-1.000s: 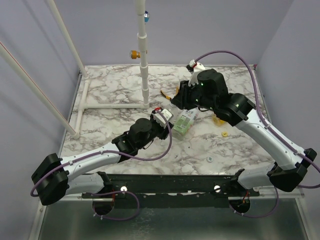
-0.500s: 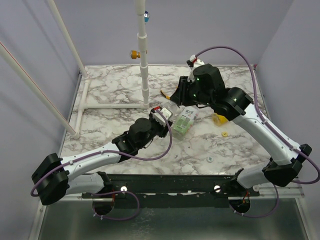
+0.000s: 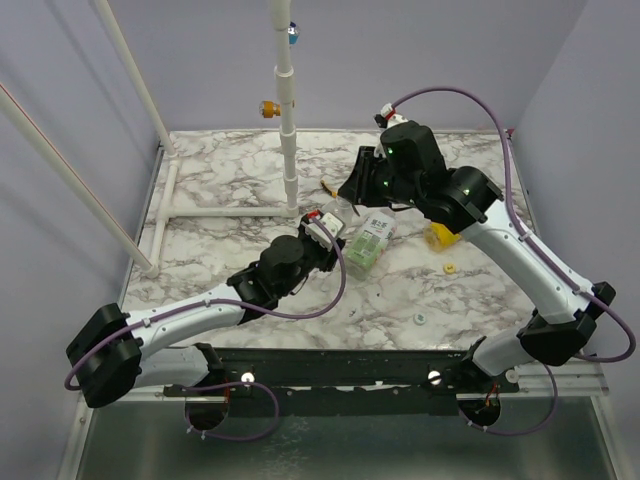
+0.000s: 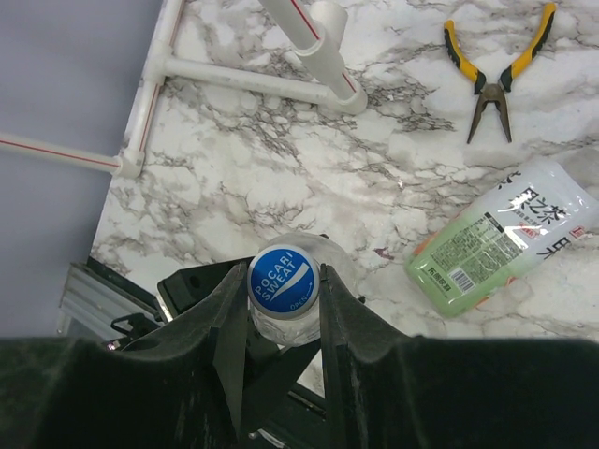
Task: Screw on the bottle caps
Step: Screw the bottle cap onto the plastic bottle.
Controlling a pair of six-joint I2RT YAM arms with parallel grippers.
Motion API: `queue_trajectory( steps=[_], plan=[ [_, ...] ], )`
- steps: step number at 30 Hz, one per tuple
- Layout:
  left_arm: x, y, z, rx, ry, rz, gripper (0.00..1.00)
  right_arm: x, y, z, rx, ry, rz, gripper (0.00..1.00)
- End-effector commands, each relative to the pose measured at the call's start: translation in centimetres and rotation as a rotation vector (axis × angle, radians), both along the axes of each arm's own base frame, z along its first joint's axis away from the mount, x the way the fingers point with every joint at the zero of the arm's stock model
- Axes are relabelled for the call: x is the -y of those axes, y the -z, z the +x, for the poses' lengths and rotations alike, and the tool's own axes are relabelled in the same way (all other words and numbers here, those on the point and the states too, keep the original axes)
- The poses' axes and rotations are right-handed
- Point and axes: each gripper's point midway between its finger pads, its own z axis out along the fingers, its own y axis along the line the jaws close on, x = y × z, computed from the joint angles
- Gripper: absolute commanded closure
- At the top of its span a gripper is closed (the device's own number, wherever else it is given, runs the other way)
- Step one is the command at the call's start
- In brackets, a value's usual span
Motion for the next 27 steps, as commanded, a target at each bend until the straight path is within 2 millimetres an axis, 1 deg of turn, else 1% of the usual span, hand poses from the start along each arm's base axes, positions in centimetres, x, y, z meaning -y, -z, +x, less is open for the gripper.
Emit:
queue_trajectory(
  steps=[1,5,7,13,18,27],
  plan=[
    [1.5,-6.4,0.3,0.130,0.029,-0.152,1.00,0.0,3.1,-0.8,-0.087,0.001,-0.093,0.77],
    [1.6,-6.3,0.4,0.130,0.022,-0.149,1.00,0.1,3.4,-0.6,-0.089,0.017,-0.110,0.77],
    [1.6,-6.3,0.4,0.130,0.023,-0.148,1.00,0.0,3.4,-0.6,-0.090,0.017,-0.109,0.75],
    [1.7,-6.3,0.5,0.130,0.020,-0.149,1.00,-0.3,2.4,-0.4,-0.076,0.022,-0.093,0.74],
    [1.5,-5.8,0.5,0.123,0.015,-0.143,1.00,-0.3,1.9,-0.2,-0.066,0.032,-0.084,0.73],
    [1.4,-5.0,0.6,0.108,0.008,-0.134,1.00,-0.5,1.3,0.0,-0.057,0.035,-0.074,0.67]
  ],
)
